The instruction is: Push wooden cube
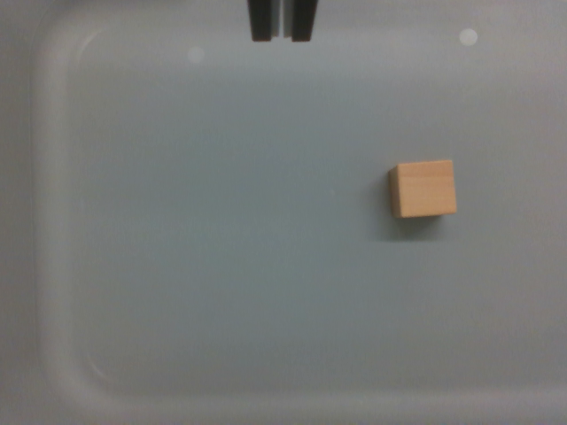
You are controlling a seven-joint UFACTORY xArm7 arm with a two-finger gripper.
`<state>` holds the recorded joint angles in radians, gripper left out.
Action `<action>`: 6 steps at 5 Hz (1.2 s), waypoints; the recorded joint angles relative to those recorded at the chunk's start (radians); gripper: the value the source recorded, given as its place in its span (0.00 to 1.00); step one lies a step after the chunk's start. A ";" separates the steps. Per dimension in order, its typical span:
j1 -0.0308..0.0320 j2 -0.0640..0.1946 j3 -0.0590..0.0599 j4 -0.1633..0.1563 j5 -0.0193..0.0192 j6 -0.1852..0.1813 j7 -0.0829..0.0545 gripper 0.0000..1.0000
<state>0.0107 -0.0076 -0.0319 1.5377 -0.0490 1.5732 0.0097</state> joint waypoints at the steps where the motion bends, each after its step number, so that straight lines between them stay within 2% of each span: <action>1: 0.0000 0.000 0.000 0.000 0.0000 0.000 0.000 0.00; 2: 0.0016 0.003 0.002 -0.013 0.0008 -0.016 0.002 0.00; 3: 0.0016 0.003 0.002 -0.013 0.0008 -0.016 0.002 0.00; 4: 0.0037 0.007 0.004 -0.030 0.0019 -0.037 0.005 0.00; 5: 0.0037 0.007 0.004 -0.030 0.0019 -0.037 0.005 0.00; 6: 0.0062 0.013 0.006 -0.051 0.0032 -0.062 0.008 0.00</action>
<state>0.0170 0.0050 -0.0256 1.4870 -0.0458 1.5111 0.0179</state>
